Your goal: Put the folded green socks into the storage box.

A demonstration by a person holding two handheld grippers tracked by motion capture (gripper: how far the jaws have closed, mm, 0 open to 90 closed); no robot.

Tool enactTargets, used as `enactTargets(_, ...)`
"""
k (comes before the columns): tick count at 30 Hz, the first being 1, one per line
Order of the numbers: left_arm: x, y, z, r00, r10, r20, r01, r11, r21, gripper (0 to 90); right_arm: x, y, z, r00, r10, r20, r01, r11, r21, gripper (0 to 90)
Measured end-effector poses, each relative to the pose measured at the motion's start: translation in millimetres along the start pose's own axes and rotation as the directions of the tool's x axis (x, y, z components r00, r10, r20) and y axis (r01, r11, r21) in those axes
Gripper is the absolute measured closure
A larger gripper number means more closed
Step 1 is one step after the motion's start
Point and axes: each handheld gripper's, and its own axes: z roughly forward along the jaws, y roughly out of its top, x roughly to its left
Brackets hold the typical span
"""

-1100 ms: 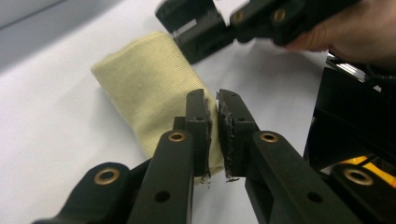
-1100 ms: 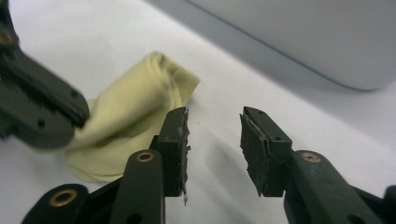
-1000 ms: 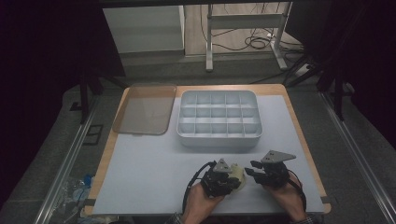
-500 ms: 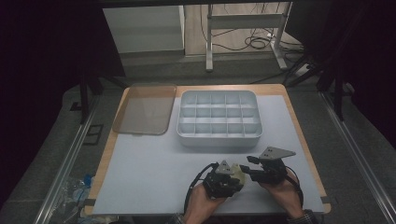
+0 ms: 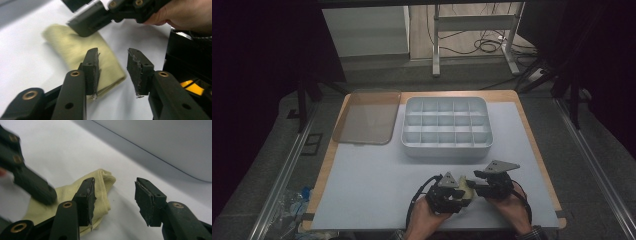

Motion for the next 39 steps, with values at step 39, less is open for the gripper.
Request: enactTargets(39,18.3,-10.5,5.9,0.9807,0.018,-0.195,-0.011,0.9993,0.036,26.4,10.6,-0.8,-3.9,0.9985,-0.036,0.042,0.036,0.9993,0.009,53.2)
